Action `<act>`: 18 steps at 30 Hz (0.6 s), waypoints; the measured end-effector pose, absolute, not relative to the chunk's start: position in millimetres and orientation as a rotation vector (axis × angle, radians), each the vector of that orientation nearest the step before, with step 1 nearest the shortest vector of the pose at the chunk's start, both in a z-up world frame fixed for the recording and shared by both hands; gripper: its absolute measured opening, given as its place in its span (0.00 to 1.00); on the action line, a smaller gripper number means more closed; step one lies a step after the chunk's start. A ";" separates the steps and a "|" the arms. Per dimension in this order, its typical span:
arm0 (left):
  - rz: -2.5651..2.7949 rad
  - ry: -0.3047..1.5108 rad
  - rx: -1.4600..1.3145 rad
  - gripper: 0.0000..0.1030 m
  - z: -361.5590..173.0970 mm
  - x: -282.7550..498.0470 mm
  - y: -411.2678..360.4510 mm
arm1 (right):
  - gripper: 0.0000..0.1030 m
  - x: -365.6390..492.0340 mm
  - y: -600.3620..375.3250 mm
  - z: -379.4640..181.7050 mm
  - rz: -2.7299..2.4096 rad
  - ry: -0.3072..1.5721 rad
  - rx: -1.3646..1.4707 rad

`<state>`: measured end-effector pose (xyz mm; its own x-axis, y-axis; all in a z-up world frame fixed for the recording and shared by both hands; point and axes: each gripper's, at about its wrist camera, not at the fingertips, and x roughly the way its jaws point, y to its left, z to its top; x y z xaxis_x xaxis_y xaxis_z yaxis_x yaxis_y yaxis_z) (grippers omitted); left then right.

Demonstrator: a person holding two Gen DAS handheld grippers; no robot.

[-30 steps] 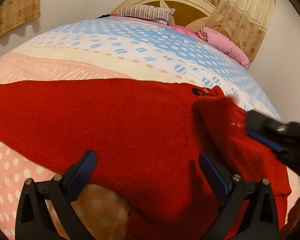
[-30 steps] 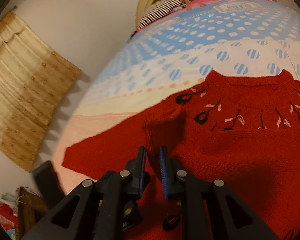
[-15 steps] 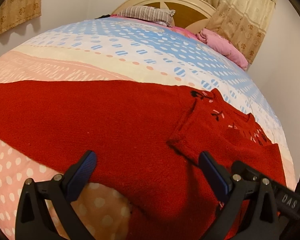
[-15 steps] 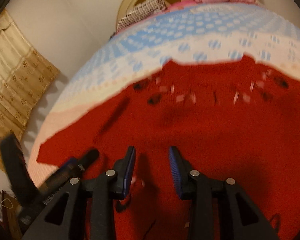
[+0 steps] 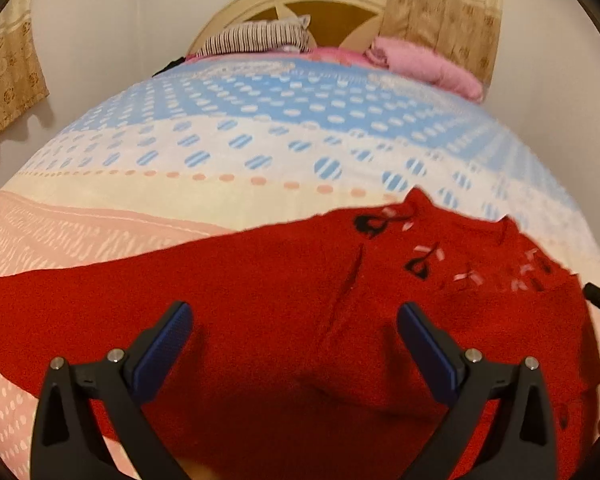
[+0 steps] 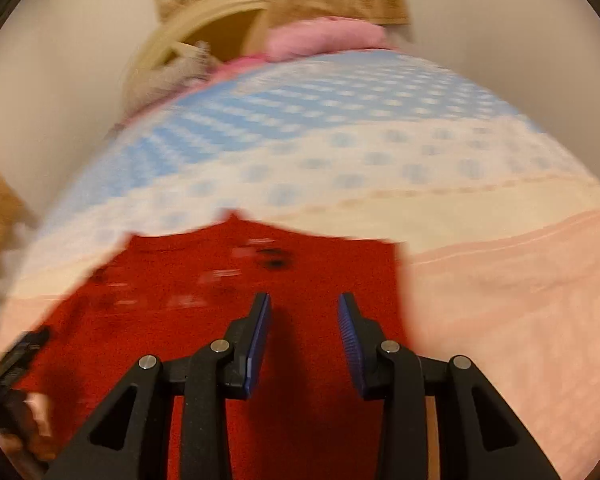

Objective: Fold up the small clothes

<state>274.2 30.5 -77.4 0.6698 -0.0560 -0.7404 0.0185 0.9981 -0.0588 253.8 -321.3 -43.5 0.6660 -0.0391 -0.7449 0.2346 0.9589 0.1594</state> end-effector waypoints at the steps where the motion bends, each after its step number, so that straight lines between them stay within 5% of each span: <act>1: -0.044 0.846 -0.051 1.00 -80.2 275.9 28.4 | 0.35 257.3 -328.7 -47.7 -0.168 0.845 0.252; 9: -0.097 0.877 -0.011 0.72 -89.9 271.5 4.3 | 0.35 280.5 -319.3 -71.3 -0.177 0.906 0.116; 11: -0.132 0.881 -0.034 0.51 -89.3 269.9 4.2 | 0.12 279.4 -316.5 -71.9 -0.170 0.902 0.101; 16: -0.144 0.881 -0.025 0.25 -82.7 260.0 2.1 | 0.03 274.1 -329.8 -69.1 -0.249 0.875 0.110; 18: -0.135 0.882 -0.025 0.24 -82.8 258.4 3.9 | 0.03 275.4 -342.8 -69.7 -0.272 0.857 0.158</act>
